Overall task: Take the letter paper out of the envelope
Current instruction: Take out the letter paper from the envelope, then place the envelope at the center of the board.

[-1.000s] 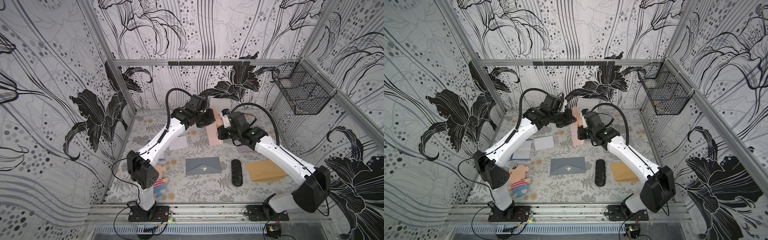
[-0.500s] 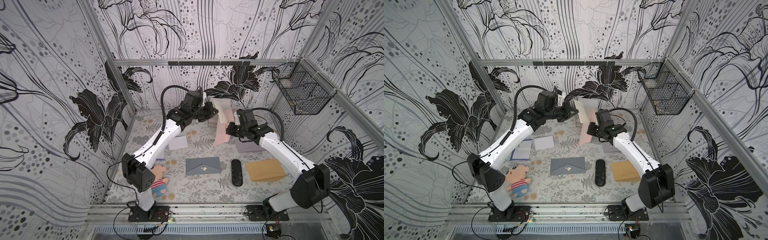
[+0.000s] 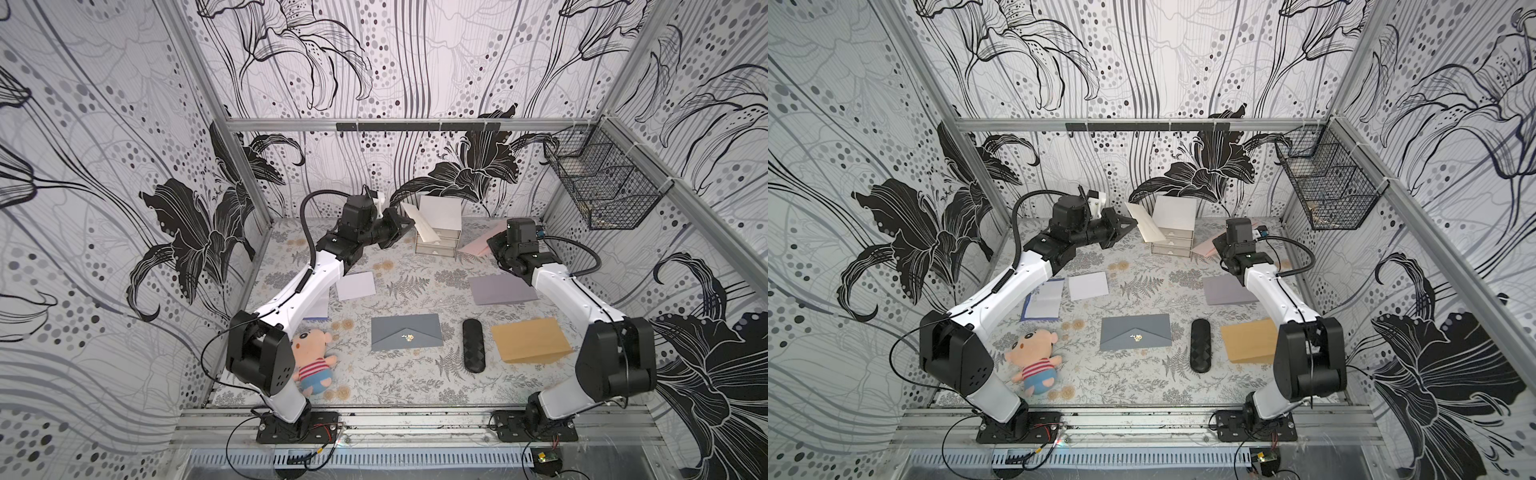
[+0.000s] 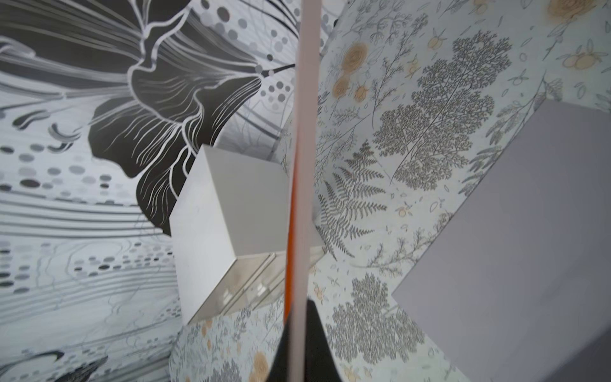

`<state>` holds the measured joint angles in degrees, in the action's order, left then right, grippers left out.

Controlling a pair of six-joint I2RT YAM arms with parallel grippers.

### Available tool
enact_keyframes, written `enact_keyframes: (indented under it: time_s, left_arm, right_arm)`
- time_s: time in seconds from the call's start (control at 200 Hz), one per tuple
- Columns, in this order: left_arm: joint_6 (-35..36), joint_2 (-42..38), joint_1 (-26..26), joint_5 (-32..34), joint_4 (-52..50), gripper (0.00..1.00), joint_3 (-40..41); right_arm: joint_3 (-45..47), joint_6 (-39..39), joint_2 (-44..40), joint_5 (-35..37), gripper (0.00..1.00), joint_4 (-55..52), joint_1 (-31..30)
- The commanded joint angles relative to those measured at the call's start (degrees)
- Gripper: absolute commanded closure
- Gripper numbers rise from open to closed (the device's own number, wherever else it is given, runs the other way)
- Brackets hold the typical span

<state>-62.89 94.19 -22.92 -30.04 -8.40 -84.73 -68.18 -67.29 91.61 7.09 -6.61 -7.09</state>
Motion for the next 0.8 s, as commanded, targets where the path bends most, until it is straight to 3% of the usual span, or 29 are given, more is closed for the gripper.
enact_keyframes:
  time_s: [0.0,0.13,0.265,0.491,0.616,0.796]
  left_arm:
    - [-1.2,-3.0,0.3,-0.8,6.7,1.0,2.6]
    - [-1.5,-3.4,0.5,-1.2,8.0,1.0,4.9]
    - [-1.8,-3.5,0.5,-1.2,8.2,1.0,5.8]
    - [-2.9,-2.6,0.4,-1.8,9.7,1.0,6.5]
    - [-3.3,-1.8,0.5,-1.8,10.1,1.0,6.5]
    - [-3.6,-0.1,0.6,-2.1,10.5,1.0,5.5]
  right_arm:
    - [1.4,-9.8,4.6,-0.2,1.0,14.3,3.1]
    - [1.2,-14.4,12.7,-2.7,1.0,25.0,5.1]
    - [-2.1,-17.5,20.3,-6.1,1.0,29.3,5.7]
    - [-1.3,-21.8,27.3,-3.9,1.0,34.3,6.3]
    - [-2.5,-22.1,29.3,-4.7,1.0,32.2,6.6]
    - [-3.6,-23.2,30.3,-5.1,0.9,25.9,6.8]
